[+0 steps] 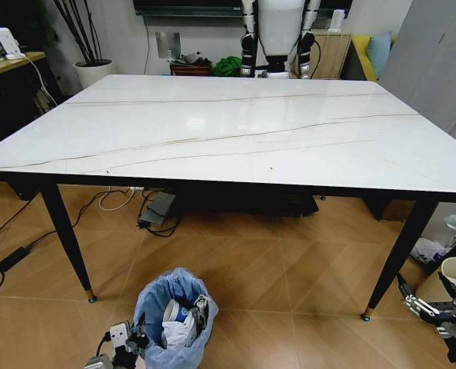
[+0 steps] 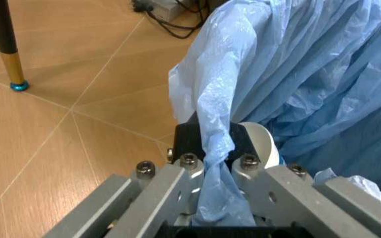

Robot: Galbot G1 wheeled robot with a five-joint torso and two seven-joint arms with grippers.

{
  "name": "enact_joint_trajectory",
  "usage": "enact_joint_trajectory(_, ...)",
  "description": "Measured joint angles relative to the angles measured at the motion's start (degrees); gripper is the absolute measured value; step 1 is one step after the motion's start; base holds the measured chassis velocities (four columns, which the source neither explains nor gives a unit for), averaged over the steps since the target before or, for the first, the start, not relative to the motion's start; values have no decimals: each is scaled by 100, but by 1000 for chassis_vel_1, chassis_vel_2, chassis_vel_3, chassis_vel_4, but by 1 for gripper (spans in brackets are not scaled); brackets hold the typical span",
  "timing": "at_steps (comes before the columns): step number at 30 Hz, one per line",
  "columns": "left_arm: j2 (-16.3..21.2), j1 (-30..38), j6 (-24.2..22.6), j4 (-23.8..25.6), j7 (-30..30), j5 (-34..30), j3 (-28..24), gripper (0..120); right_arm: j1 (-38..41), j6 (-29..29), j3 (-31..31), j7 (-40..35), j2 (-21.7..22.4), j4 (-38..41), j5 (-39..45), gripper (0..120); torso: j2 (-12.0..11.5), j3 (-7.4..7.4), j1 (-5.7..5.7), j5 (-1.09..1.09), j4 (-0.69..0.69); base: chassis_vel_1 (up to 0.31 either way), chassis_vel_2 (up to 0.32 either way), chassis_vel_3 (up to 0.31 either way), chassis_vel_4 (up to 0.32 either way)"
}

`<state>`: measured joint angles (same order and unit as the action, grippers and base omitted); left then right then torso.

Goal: Pick up the trash bin and place the trash from the table into it.

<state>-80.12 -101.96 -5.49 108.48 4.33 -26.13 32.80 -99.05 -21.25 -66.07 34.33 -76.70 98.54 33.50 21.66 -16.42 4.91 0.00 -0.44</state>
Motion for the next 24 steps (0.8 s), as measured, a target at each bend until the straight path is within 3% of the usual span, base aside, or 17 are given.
enact_joint_trajectory(24, -2, 41, -3, -86, 13, 14, -12, 0, 0, 0, 0, 0, 0, 0, 0, 100, -419, 268, -151, 0, 0, 0, 0, 0, 0)
